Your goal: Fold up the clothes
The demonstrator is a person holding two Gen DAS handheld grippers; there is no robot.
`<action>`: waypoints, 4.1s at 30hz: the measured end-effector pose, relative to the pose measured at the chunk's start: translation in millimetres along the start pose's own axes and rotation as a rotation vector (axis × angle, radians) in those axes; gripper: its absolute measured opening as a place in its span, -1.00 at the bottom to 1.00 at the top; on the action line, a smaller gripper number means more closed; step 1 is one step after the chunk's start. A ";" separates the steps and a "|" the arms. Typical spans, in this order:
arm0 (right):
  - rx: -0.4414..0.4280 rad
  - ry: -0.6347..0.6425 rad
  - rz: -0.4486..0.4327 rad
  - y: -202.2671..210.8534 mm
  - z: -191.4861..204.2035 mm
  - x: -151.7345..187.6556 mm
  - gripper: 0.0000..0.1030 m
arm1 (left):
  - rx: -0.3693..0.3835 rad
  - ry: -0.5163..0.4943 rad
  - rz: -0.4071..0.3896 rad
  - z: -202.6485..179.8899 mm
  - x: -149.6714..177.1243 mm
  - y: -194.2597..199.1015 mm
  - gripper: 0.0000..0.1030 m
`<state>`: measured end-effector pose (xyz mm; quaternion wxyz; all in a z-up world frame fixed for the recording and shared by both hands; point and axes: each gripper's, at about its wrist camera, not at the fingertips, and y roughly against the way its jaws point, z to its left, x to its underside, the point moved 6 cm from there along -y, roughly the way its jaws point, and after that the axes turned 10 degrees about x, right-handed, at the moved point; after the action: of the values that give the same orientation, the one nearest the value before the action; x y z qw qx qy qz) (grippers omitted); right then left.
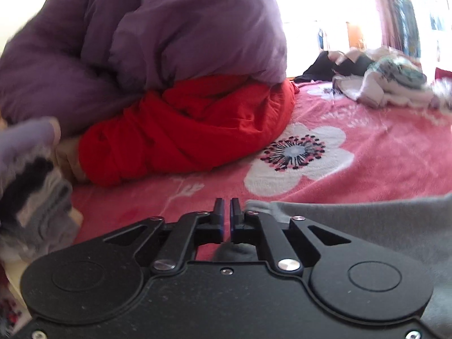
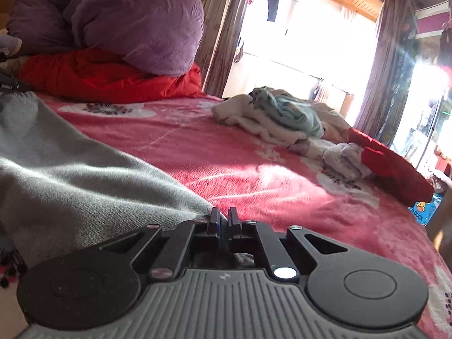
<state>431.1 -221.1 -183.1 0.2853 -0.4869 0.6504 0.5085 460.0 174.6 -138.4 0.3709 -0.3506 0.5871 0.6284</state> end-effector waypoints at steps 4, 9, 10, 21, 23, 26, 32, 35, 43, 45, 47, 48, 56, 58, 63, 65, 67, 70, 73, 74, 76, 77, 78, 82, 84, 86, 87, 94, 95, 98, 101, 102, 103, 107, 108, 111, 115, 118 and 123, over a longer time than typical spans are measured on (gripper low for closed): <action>-0.034 -0.091 0.028 -0.8 -5.7 0.9 -0.72 | 0.087 0.268 -0.016 32.0 3.4 10.6 -0.35; -0.098 -0.201 0.070 -2.2 -15.8 6.7 -0.61 | 0.251 0.432 0.023 36.2 13.7 11.7 -0.05; -0.110 -0.214 0.082 -3.4 -16.8 9.1 -0.60 | 0.257 0.423 0.045 32.0 17.4 7.5 -0.05; 0.020 -0.280 0.085 -0.9 -37.4 19.6 -0.98 | 0.233 0.215 -0.161 -0.2 -10.1 28.3 -0.68; 0.017 -0.301 0.114 -5.0 -42.9 27.8 -0.98 | 0.162 0.200 -0.027 4.2 15.1 6.8 -0.68; 0.026 -0.298 0.114 -3.8 -45.5 29.6 -0.98 | 0.161 0.237 0.023 11.1 26.0 -2.4 -0.66; -0.068 -0.421 0.053 8.9 -59.4 15.4 -0.62 | 0.190 0.285 0.013 15.0 25.6 -1.2 -0.65; -0.135 -0.498 0.031 13.1 -75.2 11.2 0.12 | 0.193 0.301 0.013 15.8 25.2 -2.7 -0.65; -0.321 -0.566 0.108 2.9 -77.7 22.5 0.24 | 0.180 0.307 0.012 13.7 25.1 -5.0 -0.65; -0.332 -0.516 0.115 3.5 -65.7 23.7 0.17 | 0.179 0.300 0.012 13.3 24.9 -5.0 -0.65; -0.341 -0.463 0.114 5.6 -55.3 23.5 0.02 | 0.178 0.294 0.013 12.9 24.7 -5.4 -0.65; -0.339 -0.432 0.108 8.1 -51.7 21.7 0.00 | 0.178 0.292 0.013 12.8 24.8 -5.7 -0.65; -0.420 -0.462 0.076 20.4 -54.7 19.2 -0.28 | 0.183 0.288 0.014 13.7 25.1 -6.0 -0.65; -0.420 -0.483 0.083 20.7 -55.1 21.1 -0.09 | 0.183 0.285 0.015 13.6 25.0 -5.9 -0.65; -0.423 -0.650 0.152 7.0 -65.1 39.4 0.07 | 0.180 0.279 0.015 13.1 24.9 -6.1 -0.65; -0.444 -0.655 0.106 14.5 -65.9 33.8 -0.20 | 0.179 0.277 0.015 12.5 24.8 -6.1 -0.65; -0.449 -0.657 0.103 15.3 -66.2 33.2 -0.23 | 0.177 0.274 0.016 11.6 24.7 -5.9 -0.65; -0.449 -0.696 0.113 12.4 -65.9 35.0 -0.39 | 0.167 0.257 -0.019 10.0 20.8 -1.5 -0.65; -0.400 -0.732 0.055 20.6 -70.9 28.3 -0.53 | 0.156 0.236 -0.068 8.2 15.2 4.9 -0.65; -0.371 -0.742 0.018 26.7 -74.1 23.7 -0.54 | 0.152 0.229 -0.084 7.5 13.4 7.0 -0.66; -0.322 -0.722 -0.026 34.5 -76.3 18.5 -0.55 | 0.144 0.214 -0.117 6.3 9.6 11.4 -0.66; -0.305 -0.720 -0.006 30.6 -76.3 22.8 -0.55 | 0.140 0.207 -0.129 5.8 8.5 12.8 -0.66; -0.292 -0.725 0.039 22.3 -75.9 31.3 -0.55 | 0.127 0.213 -0.068 7.1 17.9 2.4 -0.67; -0.270 -0.721 0.095 10.1 -73.5 44.0 -0.55 | 0.123 0.197 -0.042 8.5 29.5 -7.9 -0.66; -0.272 -0.706 0.069 15.0 -72.7 38.2 -0.54 | 0.125 0.203 -0.051 8.5 28.2 -7.2 -0.66; -0.266 -0.695 0.093 13.7 -71.6 36.8 -0.53 | 0.111 0.210 -0.017 7.8 30.1 -10.6 -0.65; -0.257 -0.670 0.139 7.1 -67.5 40.8 -0.38 | 0.105 0.199 -0.010 7.1 32.6 -11.6 -0.65; -0.085 -0.488 -0.014 39.0 -67.1 12.6 0.02 | -0.040 0.012 -0.130 -16.5 -4.1 38.3 -0.08; -0.069 -0.428 -0.064 49.1 -61.7 3.6 0.02 | 0.013 -0.002 -0.140 -28.0 -6.8 45.3 -0.08; -0.198 -0.290 -0.141 68.3 -19.8 -16.2 0.01 | 0.216 -0.026 -0.137 -71.3 -6.5 60.6 -0.14; -0.335 -0.214 -0.095 66.8 31.4 -21.8 -0.17 | 0.496 -0.051 -0.072 -123.6 12.4 64.3 -0.14; -0.361 -0.214 -0.017 57.3 43.3 -16.3 -0.17 | 0.538 -0.100 -0.014 -141.3 25.6 59.2 -0.14; -0.379 -0.221 0.093 43.9 53.1 -7.3 -0.12 | 0.580 -0.150 0.045 -158.8 38.9 54.3 -0.14; -0.391 -0.215 0.181 40.4 56.2 0.4 -0.12 | 0.574 -0.324 0.115 -187.8 66.9 45.1 -0.15; -0.385 -0.196 0.142 47.7 54.0 -6.1 -0.12 | 0.580 -0.307 0.101 -183.8 59.0 48.0 -0.15; -0.367 -0.226 0.048 56.6 44.4 -17.7 -0.08 | 0.539 -0.207 0.005 -155.2 38.1 49.7 -0.13; -0.253 -0.229 0.097 29.7 31.0 -9.4 -0.12 | 0.324 -0.086 0.112 -98.9 54.6 12.1 0.01; -0.243 -0.229 0.133 20.2 24.3 -3.4 -0.16 | 0.278 -0.053 0.072 -73.0 49.7 13.3 -0.14; -0.239 -0.195 0.128 20.7 30.3 -2.0 -0.07 | 0.221 -0.005 0.107 -45.4 60.3 -2.1 -0.13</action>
<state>408.9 -191.8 -183.1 0.2540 -0.4236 0.5841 0.6441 433.2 132.6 -195.1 0.3747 -0.2740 0.6696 0.5798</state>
